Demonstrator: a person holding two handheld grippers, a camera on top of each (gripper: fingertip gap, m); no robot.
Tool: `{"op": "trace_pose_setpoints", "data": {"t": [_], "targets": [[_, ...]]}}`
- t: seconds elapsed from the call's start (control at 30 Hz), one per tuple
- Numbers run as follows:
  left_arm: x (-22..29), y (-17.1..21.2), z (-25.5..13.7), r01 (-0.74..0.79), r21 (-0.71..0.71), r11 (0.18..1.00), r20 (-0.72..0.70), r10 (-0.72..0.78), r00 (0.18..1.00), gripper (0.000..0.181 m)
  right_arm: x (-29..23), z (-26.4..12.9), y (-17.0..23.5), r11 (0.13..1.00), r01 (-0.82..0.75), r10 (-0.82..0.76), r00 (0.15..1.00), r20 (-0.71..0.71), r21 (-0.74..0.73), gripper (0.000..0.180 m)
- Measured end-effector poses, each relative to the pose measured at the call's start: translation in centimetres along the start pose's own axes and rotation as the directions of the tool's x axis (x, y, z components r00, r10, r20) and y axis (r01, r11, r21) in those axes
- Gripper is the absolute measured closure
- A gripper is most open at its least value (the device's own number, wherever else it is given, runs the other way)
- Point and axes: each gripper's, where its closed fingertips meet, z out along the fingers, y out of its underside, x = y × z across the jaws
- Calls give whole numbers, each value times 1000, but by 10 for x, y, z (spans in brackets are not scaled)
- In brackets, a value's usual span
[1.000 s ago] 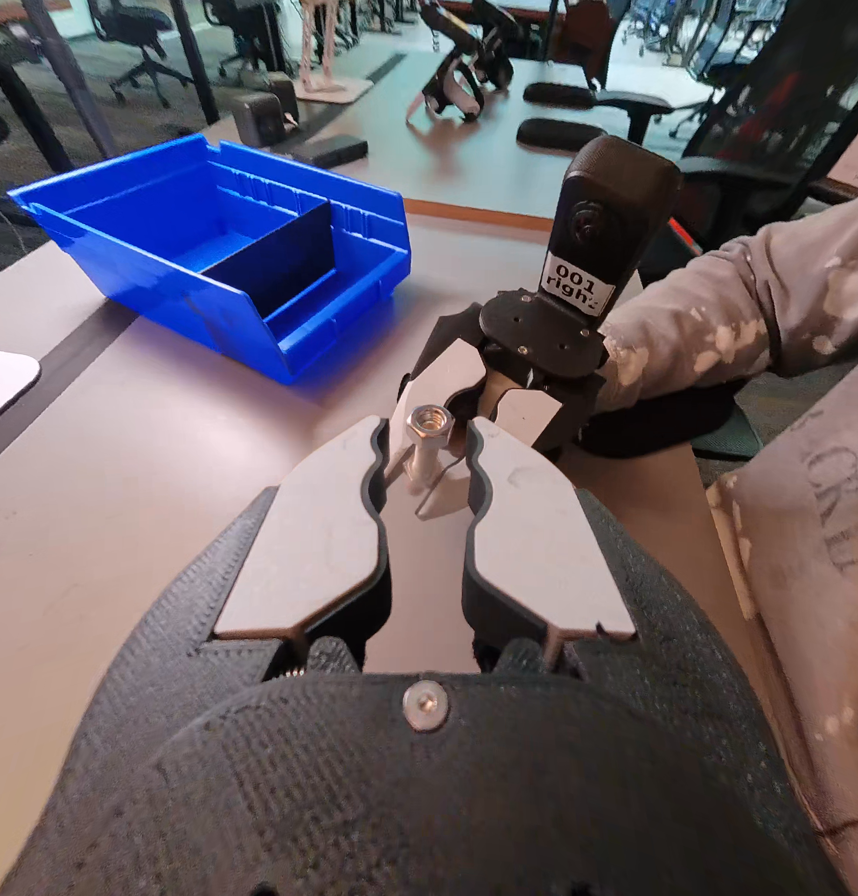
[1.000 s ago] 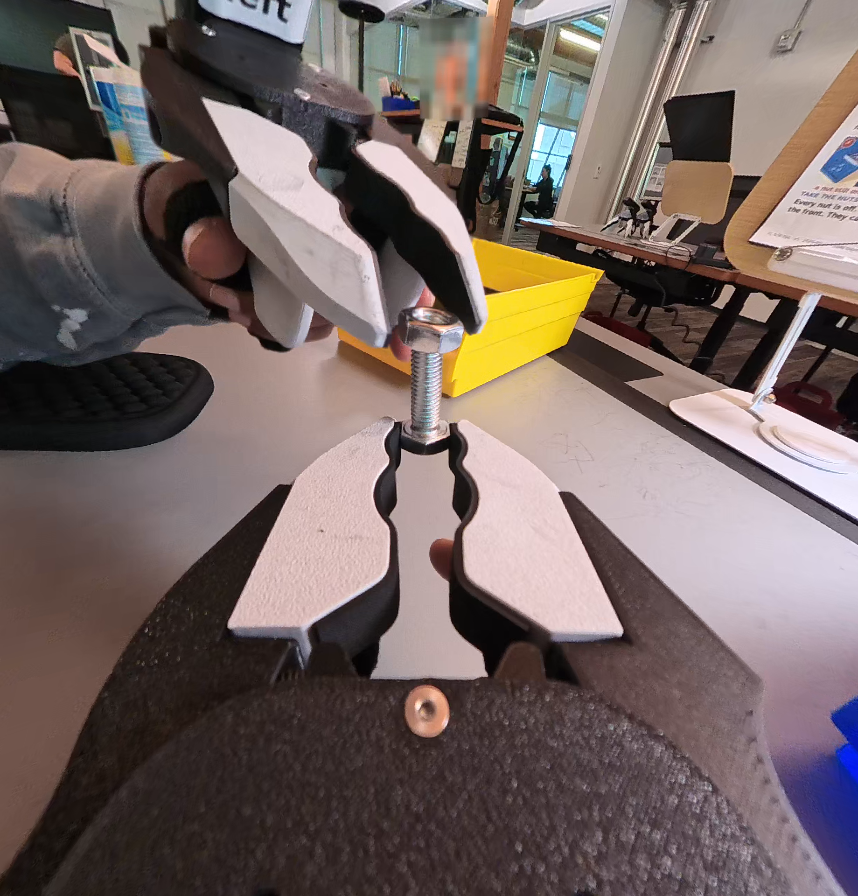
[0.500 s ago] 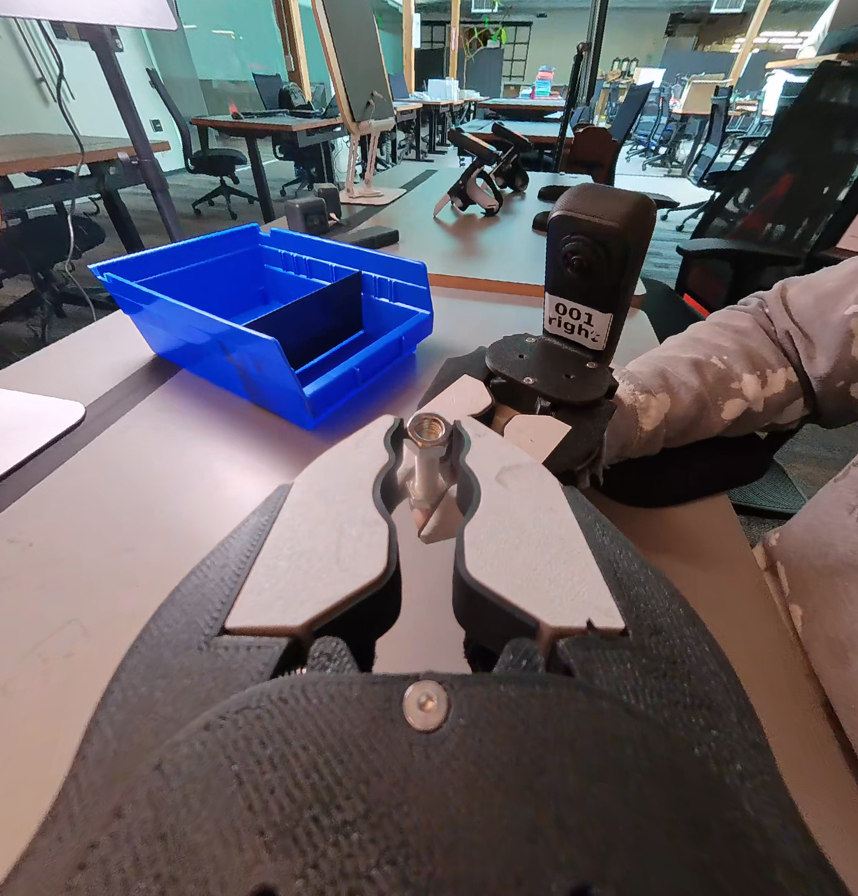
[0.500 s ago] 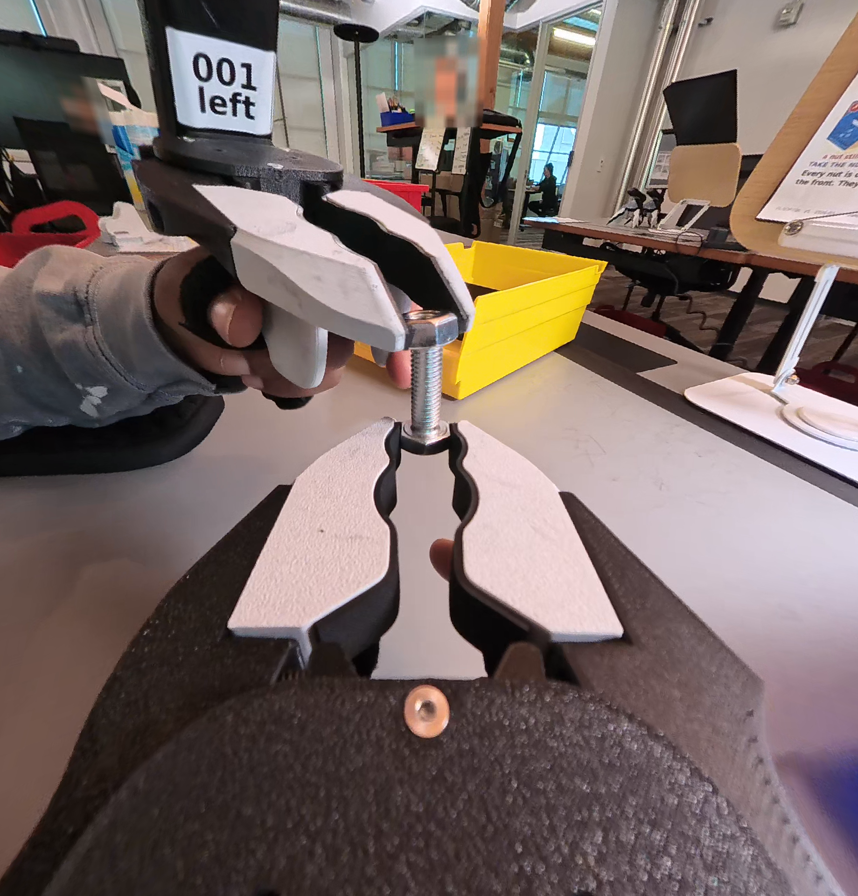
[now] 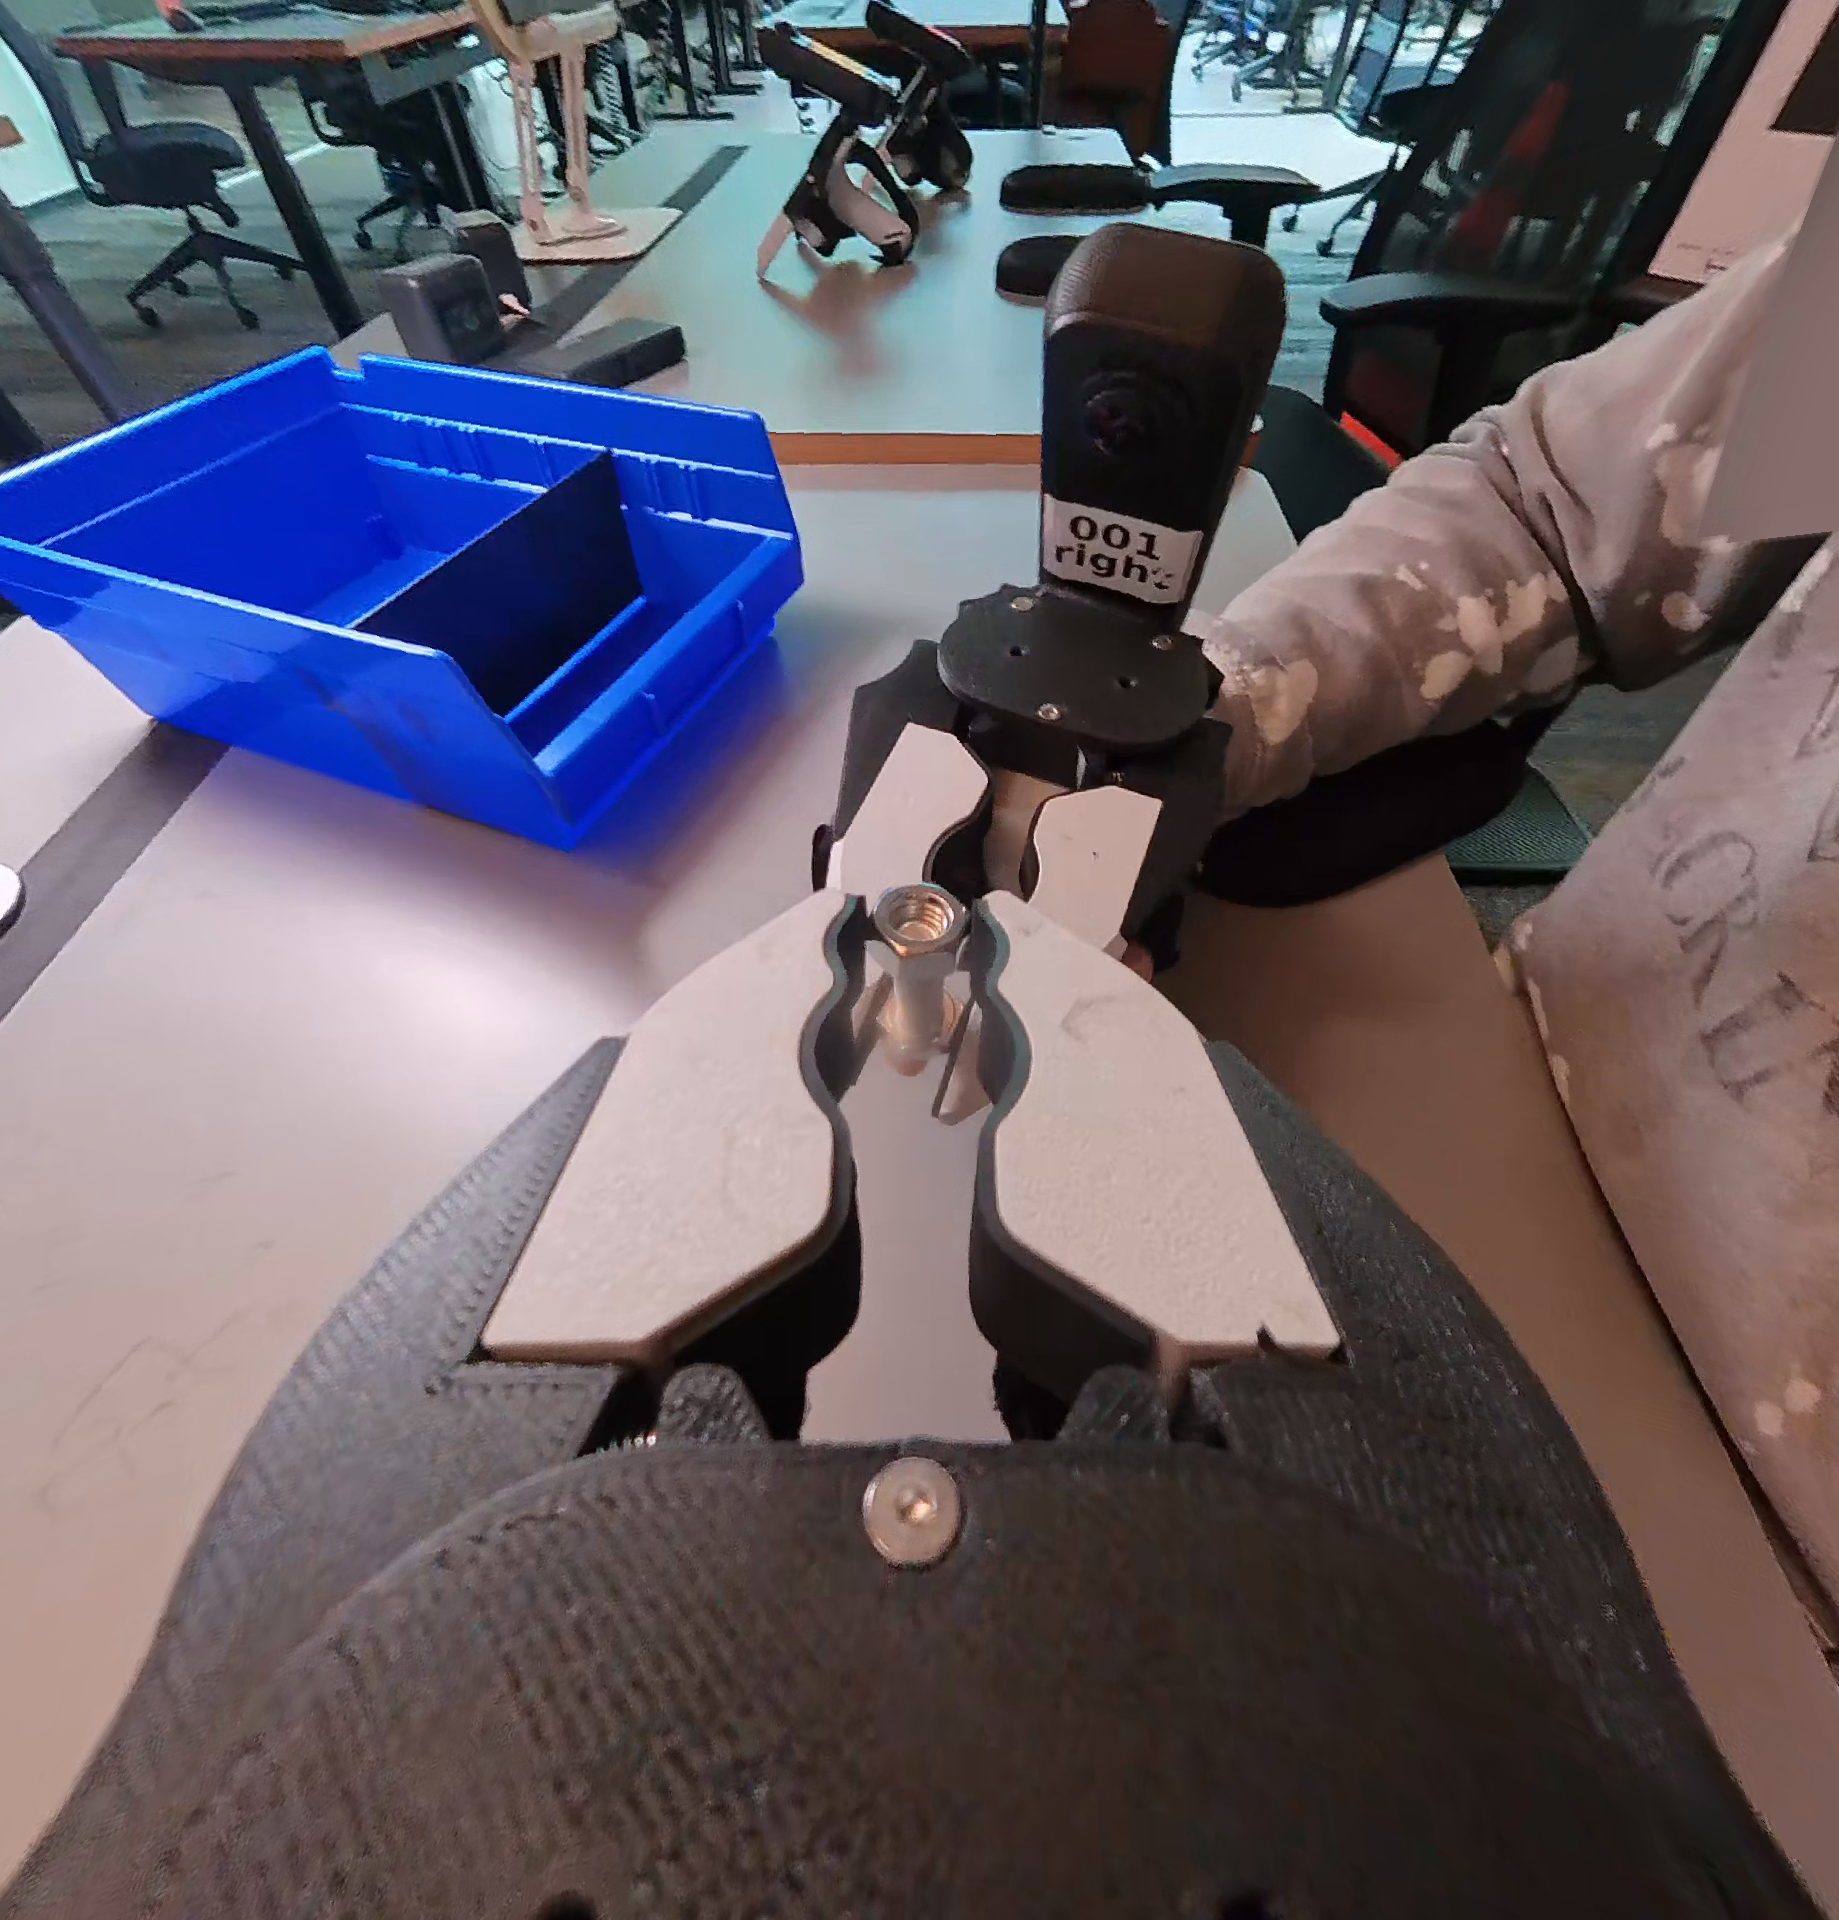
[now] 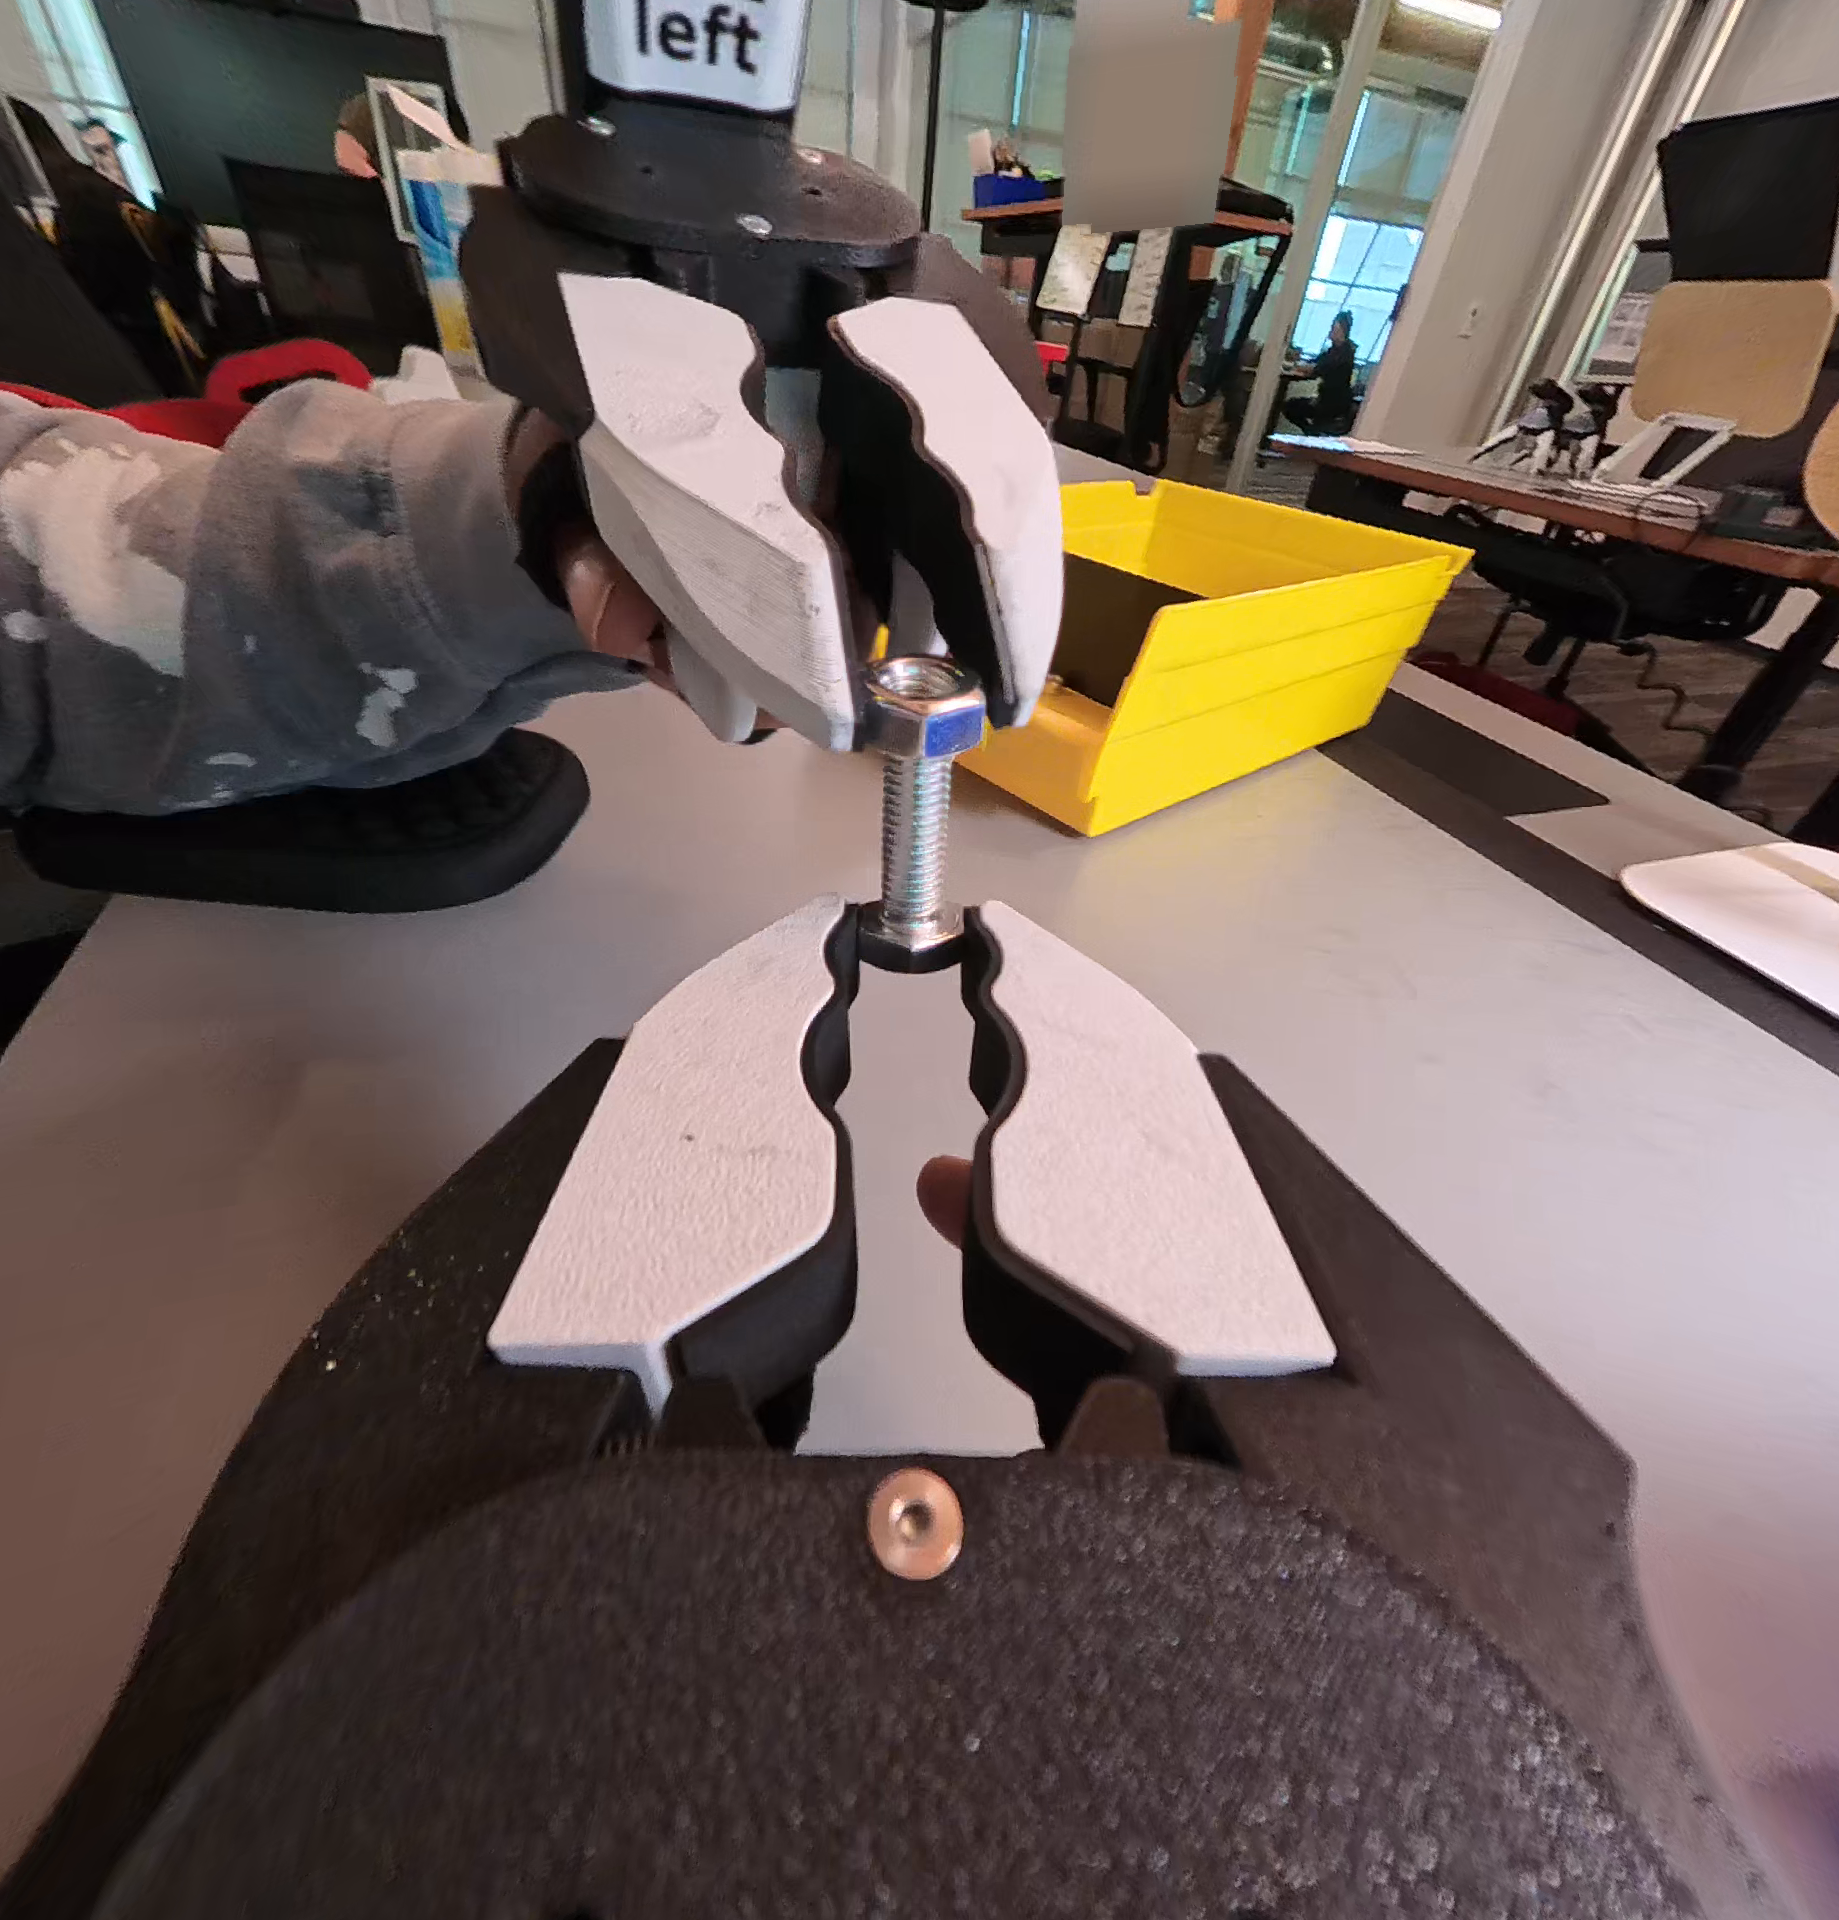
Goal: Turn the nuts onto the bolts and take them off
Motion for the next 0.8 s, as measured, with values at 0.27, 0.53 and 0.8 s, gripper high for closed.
{"op": "trace_pose_setpoints", "data": {"t": [0.27, 0.53, 0.8], "targets": [[29, -18, -10, -30, 83, 996, -203, 47, 978, 161, -30, -10, -25, 986, -78, 43, 974, 223, 148, 162], [52, -44, -17, 52, 241, 969, -388, 47, 921, 161, -51, -27, -54, 949, -195, 81, 910, 407, 248, 162], [63, -60, -18, 85, 322, 943, -472, 83, 878, 161, -62, -38, -70, 900, -346, 155, 820, 550, 263, 162]]}}
